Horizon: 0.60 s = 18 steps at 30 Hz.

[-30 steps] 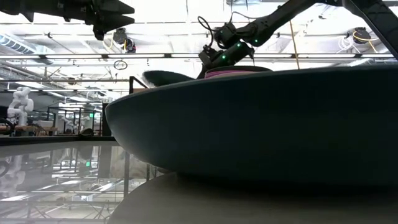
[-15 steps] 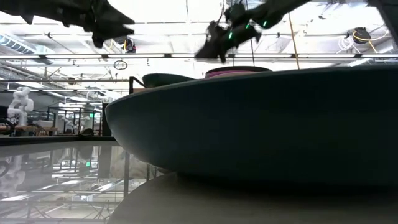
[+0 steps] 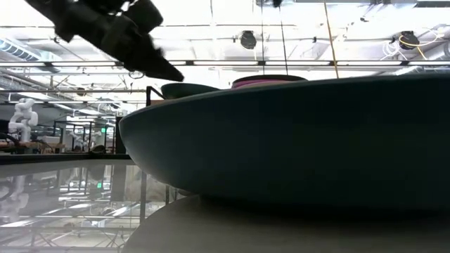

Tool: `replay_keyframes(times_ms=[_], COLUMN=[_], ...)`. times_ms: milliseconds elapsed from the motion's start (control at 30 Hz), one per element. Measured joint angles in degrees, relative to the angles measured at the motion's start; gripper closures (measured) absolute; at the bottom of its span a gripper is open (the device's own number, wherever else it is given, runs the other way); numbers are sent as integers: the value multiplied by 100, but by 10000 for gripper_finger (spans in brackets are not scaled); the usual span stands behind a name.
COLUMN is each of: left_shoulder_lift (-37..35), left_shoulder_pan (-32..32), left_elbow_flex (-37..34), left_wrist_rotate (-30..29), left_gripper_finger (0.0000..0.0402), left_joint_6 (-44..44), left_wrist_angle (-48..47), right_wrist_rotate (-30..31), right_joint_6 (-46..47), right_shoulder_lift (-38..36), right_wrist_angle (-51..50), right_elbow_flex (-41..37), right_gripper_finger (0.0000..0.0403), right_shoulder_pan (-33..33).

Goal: Place and stack plates onto a shelf
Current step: Stack the top black plate on top of the dark green plate on the shelf

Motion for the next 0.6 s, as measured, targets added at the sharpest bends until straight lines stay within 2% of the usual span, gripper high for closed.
replay_keyframes(times_ms=[133,300,467,600], left_shoulder_lift=[991,2046,2686,3024], left_shoulder_pan=[-399,-748,-988,-1086], left_elbow_flex=[669,1401,1767,1847], left_wrist_rotate=[-30,-75,-459,-507], left_gripper_finger=[227,227,227,227], left_joint_6=[808,1871,2315,2521], left_wrist_angle=[-366,-1285,-1596,-1617], right_wrist_rotate=[580,585,585,587], right_joint_6=[38,444,647,858], right_shoulder_lift=[-838,-1773,-2436,-2739], right_wrist_angle=[668,1667,2302,2717], right_elbow_flex=[-1032,-2333,-3271,-3812], right_gripper_finger=[323,323,323,323], right_shoulder_pan=[410,736,948,1054])
